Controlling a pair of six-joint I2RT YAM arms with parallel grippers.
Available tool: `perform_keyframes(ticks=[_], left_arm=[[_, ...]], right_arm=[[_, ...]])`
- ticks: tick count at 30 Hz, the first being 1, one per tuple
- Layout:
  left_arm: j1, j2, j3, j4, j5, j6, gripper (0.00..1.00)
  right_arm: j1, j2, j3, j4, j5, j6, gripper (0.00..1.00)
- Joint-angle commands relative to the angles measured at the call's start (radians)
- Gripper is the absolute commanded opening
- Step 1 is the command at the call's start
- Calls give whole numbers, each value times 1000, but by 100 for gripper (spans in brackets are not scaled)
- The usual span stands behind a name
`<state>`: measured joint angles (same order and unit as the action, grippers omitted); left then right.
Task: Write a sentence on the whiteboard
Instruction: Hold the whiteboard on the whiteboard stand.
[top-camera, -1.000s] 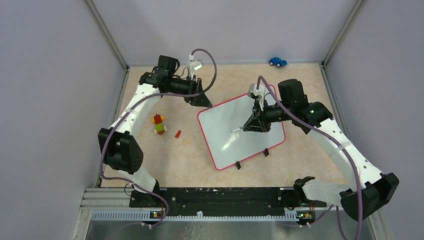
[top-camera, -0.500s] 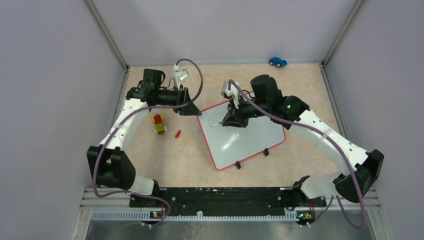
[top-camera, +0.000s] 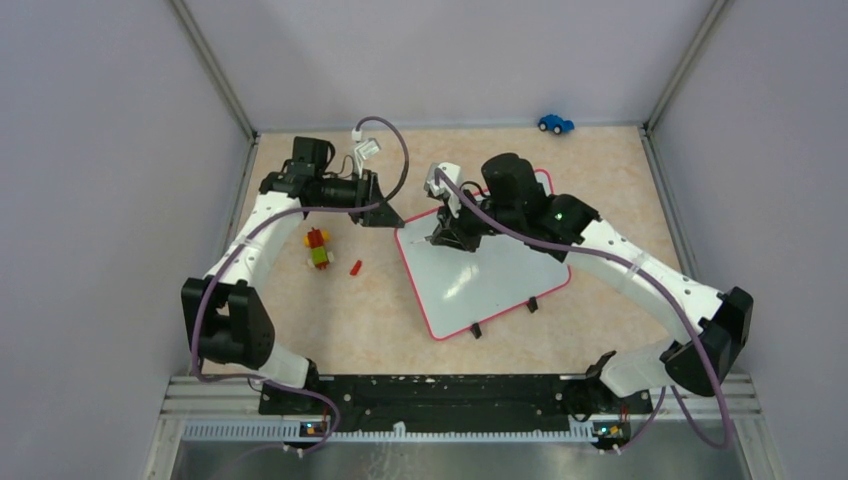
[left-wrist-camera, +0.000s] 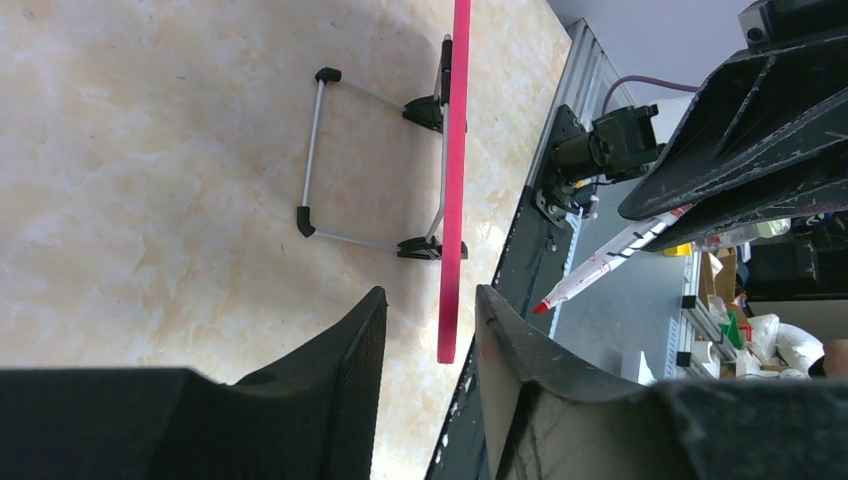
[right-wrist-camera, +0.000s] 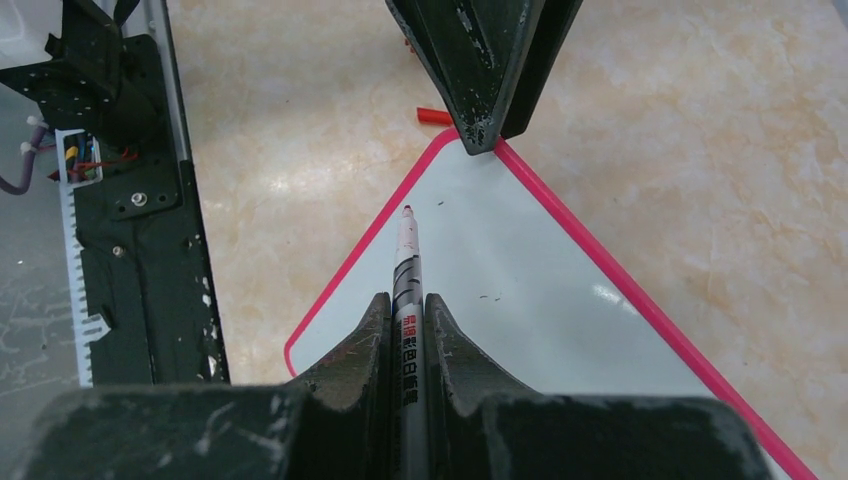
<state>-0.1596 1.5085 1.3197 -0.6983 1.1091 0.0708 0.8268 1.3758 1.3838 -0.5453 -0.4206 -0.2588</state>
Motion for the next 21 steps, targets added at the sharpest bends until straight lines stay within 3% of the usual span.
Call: perform_keyframes(ticks=[1,21], left_arm=[[2,9,5,37,44,-4,40],[-22,7,-9,51,25,-6,20]], right_arm=[[13,-6,36,70,36,1,0],[14,-3,-14,123,-11,59,0]])
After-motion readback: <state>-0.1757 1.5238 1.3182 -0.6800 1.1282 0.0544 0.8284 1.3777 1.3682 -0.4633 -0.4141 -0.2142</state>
